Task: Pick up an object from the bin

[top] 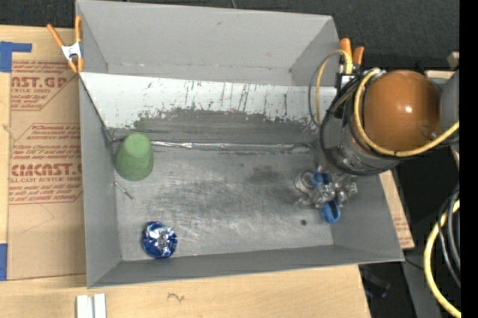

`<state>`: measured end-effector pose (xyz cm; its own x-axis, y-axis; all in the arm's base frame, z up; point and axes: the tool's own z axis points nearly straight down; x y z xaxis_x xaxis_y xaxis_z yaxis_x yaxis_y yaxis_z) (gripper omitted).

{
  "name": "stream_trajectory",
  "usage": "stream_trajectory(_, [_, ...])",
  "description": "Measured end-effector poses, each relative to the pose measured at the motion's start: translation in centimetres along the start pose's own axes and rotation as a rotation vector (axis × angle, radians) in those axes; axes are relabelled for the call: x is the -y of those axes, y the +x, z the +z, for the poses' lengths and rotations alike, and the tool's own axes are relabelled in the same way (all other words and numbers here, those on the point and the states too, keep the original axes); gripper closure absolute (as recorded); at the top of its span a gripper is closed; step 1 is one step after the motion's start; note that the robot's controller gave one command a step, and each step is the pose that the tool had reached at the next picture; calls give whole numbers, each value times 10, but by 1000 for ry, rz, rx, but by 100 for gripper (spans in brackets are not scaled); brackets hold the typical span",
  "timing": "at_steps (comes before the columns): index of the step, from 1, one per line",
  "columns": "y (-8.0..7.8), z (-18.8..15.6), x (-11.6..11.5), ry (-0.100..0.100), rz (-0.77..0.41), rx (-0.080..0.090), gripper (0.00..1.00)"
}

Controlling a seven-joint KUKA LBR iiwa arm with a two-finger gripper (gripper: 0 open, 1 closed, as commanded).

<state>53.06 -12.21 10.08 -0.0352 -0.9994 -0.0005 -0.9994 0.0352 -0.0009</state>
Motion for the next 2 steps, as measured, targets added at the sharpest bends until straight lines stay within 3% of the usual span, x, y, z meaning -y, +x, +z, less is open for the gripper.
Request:
stream_trajectory(1, [7, 26, -14, 10, 26, 11, 100])
stream_trajectory(2, [11, -118, -46, 3, -254, 0, 100])
